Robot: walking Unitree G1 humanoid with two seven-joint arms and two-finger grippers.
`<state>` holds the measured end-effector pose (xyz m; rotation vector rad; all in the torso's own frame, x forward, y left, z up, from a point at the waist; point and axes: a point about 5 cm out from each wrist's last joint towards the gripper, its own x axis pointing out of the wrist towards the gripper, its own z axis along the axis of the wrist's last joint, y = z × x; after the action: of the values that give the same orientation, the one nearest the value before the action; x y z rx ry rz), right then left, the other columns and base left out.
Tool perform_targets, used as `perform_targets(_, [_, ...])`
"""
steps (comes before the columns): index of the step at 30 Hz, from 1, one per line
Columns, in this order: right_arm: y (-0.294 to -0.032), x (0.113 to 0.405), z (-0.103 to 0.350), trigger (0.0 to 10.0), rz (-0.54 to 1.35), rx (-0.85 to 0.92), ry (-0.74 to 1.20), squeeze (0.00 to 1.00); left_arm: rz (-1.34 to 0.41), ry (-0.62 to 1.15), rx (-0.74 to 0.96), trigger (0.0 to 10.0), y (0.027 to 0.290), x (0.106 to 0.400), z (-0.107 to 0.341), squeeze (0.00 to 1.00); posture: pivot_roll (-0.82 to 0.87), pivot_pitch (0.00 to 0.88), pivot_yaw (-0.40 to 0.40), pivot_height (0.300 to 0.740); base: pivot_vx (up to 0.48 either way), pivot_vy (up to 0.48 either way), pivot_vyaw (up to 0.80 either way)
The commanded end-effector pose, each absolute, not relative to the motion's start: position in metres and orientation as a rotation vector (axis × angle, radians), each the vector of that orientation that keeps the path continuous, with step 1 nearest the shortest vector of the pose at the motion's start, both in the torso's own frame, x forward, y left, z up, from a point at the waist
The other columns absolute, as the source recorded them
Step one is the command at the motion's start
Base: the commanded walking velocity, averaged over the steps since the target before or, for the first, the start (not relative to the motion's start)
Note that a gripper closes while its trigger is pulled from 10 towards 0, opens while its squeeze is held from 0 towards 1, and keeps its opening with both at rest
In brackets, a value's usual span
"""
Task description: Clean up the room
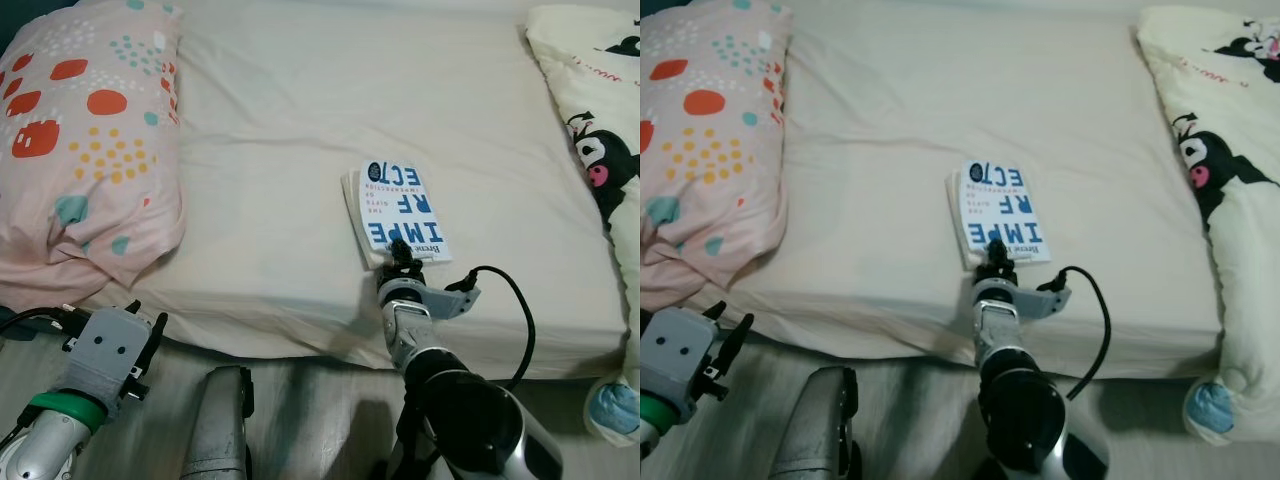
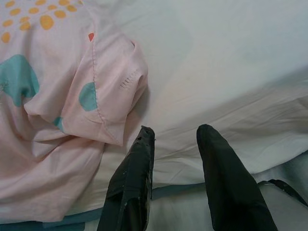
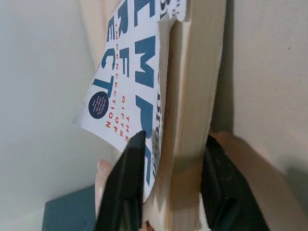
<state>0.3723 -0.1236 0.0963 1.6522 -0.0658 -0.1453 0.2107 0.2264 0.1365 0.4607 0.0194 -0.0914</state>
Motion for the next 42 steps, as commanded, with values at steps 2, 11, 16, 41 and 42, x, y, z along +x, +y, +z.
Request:
perform_targets(2, [-0.12,0.371,0.095,0.0,-0.146,1.664,-0.065,0.0,-0.091,0.054,0.449,10.0,0.228,0.207,0.131,0.0,0.45,0.229,0.054,0.555,0.0,0.0,0.0])
perform_targets(11, [-0.121,0.372,0.096,0.0,-0.145,1.656,-0.07,0.0,-0.094,0.051,0.451,10.0,0.228,0.21,0.13,0.0,0.44,0.211,0.052,0.555,0.0,0.0,0.0])
perform_targets(16, [-0.124,0.374,0.1,0.0,-0.12,1.623,-0.077,0.0,-0.093,0.043,0.44,10.0,0.224,0.216,0.126,0.0,0.4,0.182,0.039,0.555,0.0,0.0,0.0])
perform_targets(41, [-0.123,0.35,0.124,10.0,0.39,0.924,-0.17,0.0,-0.069,-0.035,0.146,10.0,0.145,0.297,0.098,0.0,0.0,0.0,0.026,0.555,0.0,0.0,0.0])
perform_targets(42, [-0.123,0.35,0.124,10.0,0.39,0.924,-0.17,0.0,-0.069,-0.035,0.146,10.0,0.145,0.297,0.098,0.0,0.0,0.0,0.026,0.555,0.0,0.0,0.0])
